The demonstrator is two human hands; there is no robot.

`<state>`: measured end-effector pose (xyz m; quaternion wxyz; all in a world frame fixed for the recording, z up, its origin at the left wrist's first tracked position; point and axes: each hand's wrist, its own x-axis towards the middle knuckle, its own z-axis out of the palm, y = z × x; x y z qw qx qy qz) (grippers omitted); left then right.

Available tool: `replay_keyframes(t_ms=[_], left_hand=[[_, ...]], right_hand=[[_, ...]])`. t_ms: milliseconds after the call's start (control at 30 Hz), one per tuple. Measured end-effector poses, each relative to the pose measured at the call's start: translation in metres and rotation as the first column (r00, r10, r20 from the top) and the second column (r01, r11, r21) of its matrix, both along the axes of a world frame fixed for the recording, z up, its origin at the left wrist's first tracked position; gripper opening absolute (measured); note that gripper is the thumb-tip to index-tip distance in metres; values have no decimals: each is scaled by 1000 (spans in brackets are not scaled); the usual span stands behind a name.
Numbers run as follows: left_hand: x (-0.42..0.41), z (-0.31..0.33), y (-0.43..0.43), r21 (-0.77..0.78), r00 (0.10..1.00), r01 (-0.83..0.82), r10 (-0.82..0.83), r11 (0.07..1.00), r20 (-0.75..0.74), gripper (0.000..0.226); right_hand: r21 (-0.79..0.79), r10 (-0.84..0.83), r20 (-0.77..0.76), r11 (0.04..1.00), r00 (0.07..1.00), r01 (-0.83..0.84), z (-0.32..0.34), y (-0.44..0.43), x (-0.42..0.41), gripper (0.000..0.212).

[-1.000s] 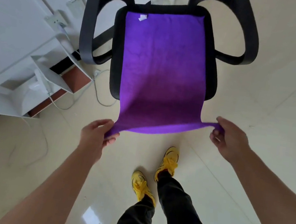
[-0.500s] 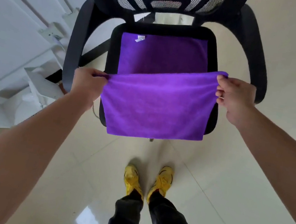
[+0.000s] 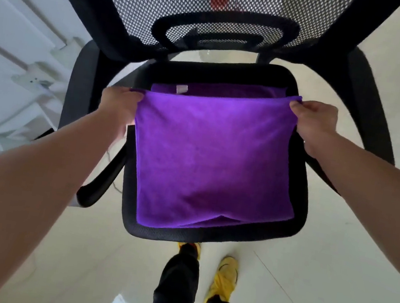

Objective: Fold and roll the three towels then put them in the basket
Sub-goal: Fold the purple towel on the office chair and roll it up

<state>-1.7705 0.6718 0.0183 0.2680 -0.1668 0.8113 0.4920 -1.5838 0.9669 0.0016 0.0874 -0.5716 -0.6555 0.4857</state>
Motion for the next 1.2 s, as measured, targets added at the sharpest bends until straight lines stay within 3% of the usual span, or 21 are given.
replay_keyframes(t_ms=[233,433,700,867,1067,1200], left_hand=[[-42,-60,32,-36,989,-5,10,999,146,19],[-65,-90,40,-63,987,5,6,998,158,3],[-78,-103,37,-137,984,49,-25,989,174,50],[-47,-82,30,-92,988,22,-8,996,153,26],[-4,-75,11,-83,995,-60,66,995,77,34],[58,-70,-15,-222,999,-42,38,974,-22,36]], right_hand=[[65,22,99,997,995,-29,-46,26,-43,32],[199,114,283,964,952,-175,-72,43,-59,18],[220,148,486,933,862,-285,-71,53,-69,43],[72,155,357,979,921,-193,-56,33,-35,57],[40,95,250,993,964,-108,-56,6,13,62],[-17,101,274,995,956,-101,-54,-22,62,56]])
